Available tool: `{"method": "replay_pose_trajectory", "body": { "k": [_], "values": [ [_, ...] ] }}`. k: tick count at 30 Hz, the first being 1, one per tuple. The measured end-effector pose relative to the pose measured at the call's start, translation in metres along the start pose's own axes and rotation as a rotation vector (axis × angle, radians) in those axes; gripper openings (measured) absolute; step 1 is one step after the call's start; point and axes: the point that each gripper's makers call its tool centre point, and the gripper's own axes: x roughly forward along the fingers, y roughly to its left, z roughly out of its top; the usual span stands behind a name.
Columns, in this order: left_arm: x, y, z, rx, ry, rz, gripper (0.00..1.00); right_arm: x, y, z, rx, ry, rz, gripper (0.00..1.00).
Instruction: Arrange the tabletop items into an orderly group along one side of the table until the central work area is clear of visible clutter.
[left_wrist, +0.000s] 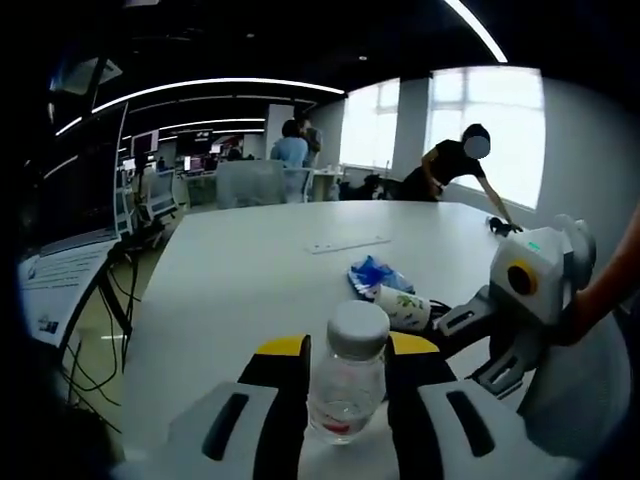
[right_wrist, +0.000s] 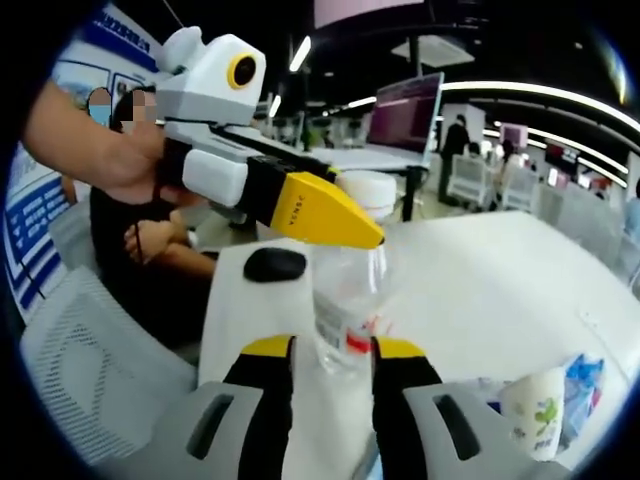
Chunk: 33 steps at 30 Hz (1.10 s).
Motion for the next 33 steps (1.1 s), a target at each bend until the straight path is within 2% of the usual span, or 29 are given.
{"method": "replay_pose_trajectory", "body": {
  "k": [6, 13, 19, 23, 27, 33],
  "values": [
    [-0.001, 0.005, 0.000, -0.010, 0.003, 0.037, 0.28, 0.001, 0.006, 0.000, -0.018, 0.004, 0.013, 0.25],
    [0.003, 0.006, 0.003, -0.026, 0.003, 0.074, 0.27, 0.000, -0.002, -0.001, -0.016, 0.015, -0.011, 0.26],
    [0.009, 0.001, 0.010, -0.059, -0.006, 0.067, 0.27, 0.001, -0.005, 0.003, -0.010, 0.013, -0.019, 0.26],
    [0.010, 0.002, 0.010, -0.044, 0.005, 0.067, 0.23, 0.002, -0.007, 0.004, -0.010, 0.012, -0.022, 0.26],
    [0.009, 0.002, 0.009, -0.050, 0.008, 0.027, 0.23, 0.001, -0.009, 0.005, -0.009, 0.011, -0.024, 0.27],
    [0.010, -0.011, 0.008, -0.032, 0.020, -0.113, 0.23, 0.001, -0.010, 0.007, -0.008, 0.009, -0.021, 0.29]
  ]
}}
